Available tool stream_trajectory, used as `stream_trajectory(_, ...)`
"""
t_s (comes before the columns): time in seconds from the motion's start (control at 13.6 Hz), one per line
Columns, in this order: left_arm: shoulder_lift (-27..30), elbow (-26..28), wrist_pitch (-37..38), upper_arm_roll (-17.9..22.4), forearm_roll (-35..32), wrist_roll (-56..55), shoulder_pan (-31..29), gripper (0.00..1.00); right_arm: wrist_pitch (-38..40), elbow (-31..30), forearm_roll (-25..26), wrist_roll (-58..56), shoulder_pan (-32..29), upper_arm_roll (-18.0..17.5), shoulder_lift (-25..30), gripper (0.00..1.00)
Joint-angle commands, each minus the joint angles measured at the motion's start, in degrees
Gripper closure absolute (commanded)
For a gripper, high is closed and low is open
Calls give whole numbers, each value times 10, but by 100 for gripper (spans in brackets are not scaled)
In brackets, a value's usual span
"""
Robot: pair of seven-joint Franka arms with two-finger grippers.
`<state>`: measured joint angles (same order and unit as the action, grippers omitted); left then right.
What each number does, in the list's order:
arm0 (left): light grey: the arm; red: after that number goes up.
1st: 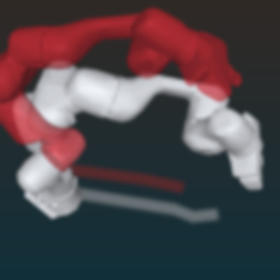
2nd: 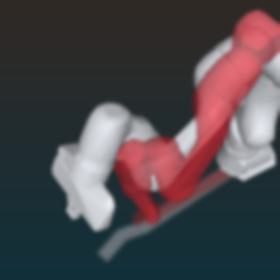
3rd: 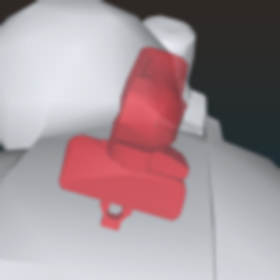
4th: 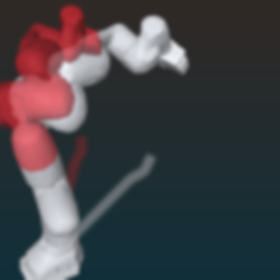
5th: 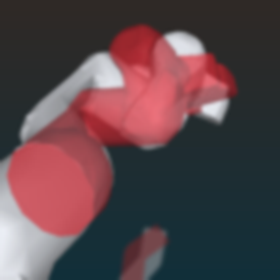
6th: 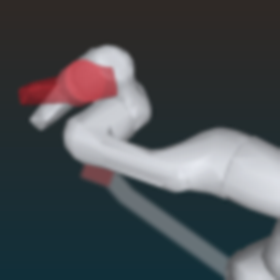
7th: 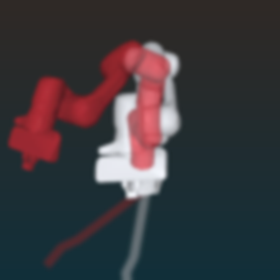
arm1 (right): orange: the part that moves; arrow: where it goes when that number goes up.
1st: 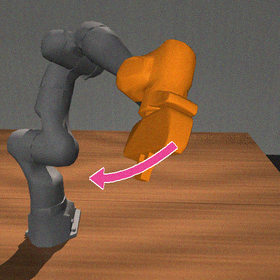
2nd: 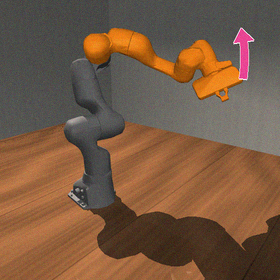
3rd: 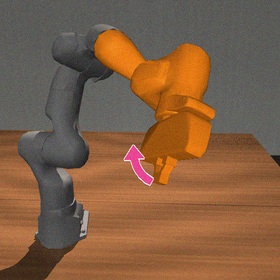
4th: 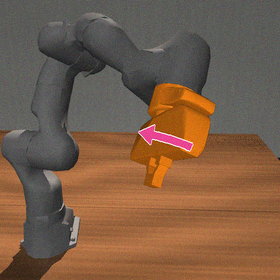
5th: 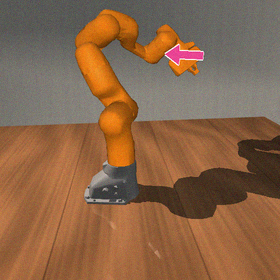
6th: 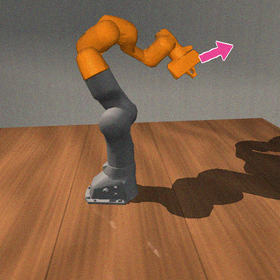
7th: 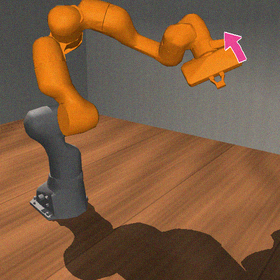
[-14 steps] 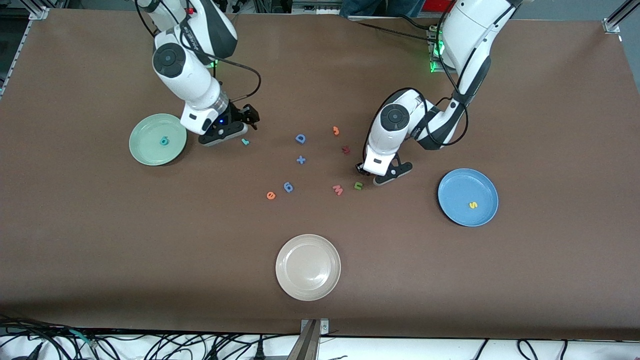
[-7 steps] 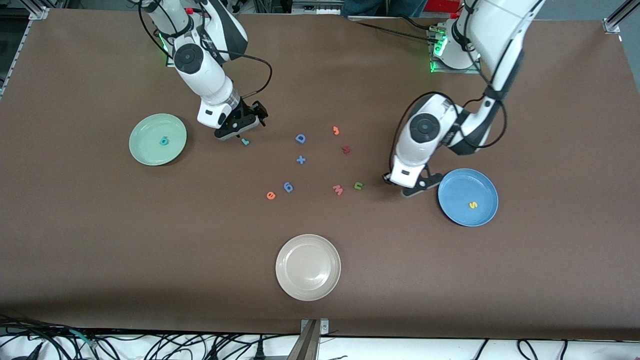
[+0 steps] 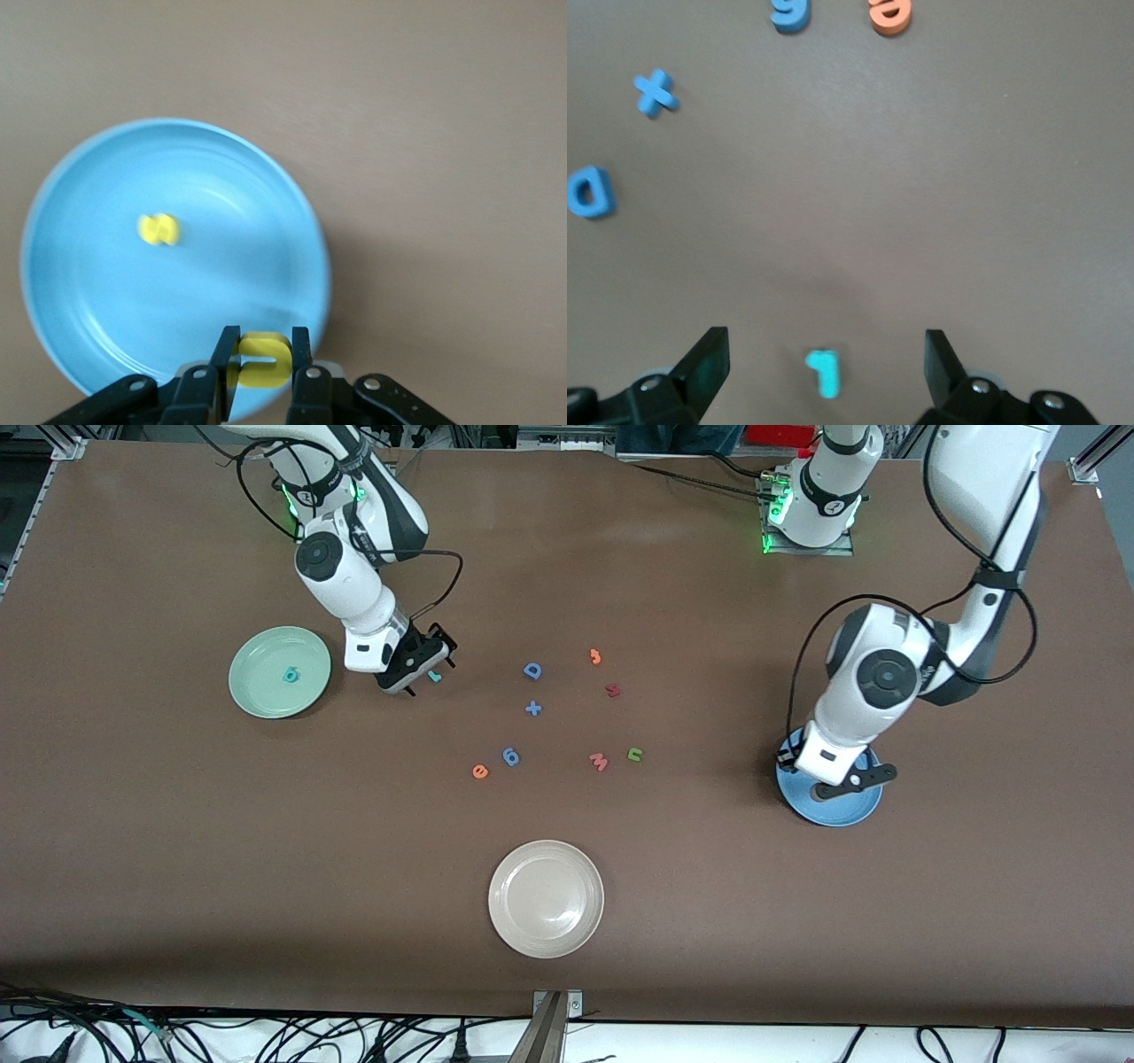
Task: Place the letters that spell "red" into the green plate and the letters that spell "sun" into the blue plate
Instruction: 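Drop the u on the blue plate while the right gripper lowers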
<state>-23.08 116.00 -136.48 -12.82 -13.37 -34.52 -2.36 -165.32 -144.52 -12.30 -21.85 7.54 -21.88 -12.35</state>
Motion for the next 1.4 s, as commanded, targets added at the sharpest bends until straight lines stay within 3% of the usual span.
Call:
stream_trajectory(0.0,-9,5,-1,-7,-11,50,-23,75,-15,-2,-7,-55,-2,2,-15,2)
stream_trajectory(0.07,-15,5,-3,-7,-11,50,-24,54,-15,-2,-6,-56,-1,1,-17,2)
stream_trajectory(0.22,-13,4,-2,-7,-11,52,-23,0,-11,-2,-5,-55,-1,1,-18,2)
stream_trajectory(0.44,-8,4,0,-9,-8,33,-19,0,-12,-2,-7,-54,0,1,-43,6)
stream_trajectory(0.59,-8,0,0,-19,11,-38,3,0,-13,-2,-7,-54,0,2,-49,27)
stream_trajectory(0.66,-8,-1,0,-19,26,-84,21,0,-12,-2,-7,-54,0,2,-49,29)
stream_trajectory(1.03,-26,-34,-1,-19,107,-268,96,0,-11,-2,-8,-44,0,9,-49,31)
stream_trajectory(1.32,-87,-101,-1,-19,111,-450,152,0,-9,-1,-8,-27,1,9,-50,32)
